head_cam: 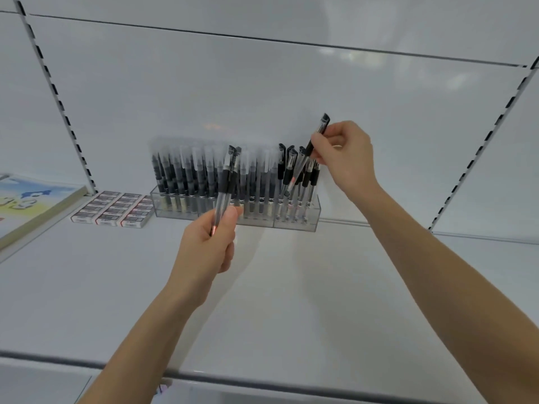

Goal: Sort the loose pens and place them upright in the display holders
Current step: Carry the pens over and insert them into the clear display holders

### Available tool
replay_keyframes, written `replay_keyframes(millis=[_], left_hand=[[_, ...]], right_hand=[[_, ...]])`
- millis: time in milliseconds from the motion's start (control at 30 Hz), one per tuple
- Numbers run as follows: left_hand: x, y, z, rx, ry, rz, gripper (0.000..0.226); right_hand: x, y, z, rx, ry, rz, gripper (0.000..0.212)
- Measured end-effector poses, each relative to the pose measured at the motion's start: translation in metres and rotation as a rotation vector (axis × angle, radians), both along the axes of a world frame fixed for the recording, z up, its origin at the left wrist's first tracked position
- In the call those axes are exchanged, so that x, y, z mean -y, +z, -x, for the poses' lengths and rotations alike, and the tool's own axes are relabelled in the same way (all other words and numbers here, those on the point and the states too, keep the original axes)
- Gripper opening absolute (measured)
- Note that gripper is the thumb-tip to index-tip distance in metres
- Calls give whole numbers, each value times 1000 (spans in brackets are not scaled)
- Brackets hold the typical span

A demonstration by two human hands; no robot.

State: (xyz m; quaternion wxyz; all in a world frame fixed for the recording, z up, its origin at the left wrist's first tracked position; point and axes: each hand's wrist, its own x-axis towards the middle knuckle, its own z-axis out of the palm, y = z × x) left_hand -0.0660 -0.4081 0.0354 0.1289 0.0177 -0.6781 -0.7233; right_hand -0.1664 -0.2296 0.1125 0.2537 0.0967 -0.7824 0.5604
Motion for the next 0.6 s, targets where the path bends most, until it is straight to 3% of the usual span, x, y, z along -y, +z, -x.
replay_keyframes(millis=[300,433,600], left_hand=[[1,3,-4,16,-25,-57,14],[0,0,-5,-5,-16,-25,18],[0,-4,-6,-9,-4,17,24]], right_hand=[[16,-20,6,24,24,-173,9],[23,-36,6,91,50,-287,11],[22,-39,4,139,29,-258,15]])
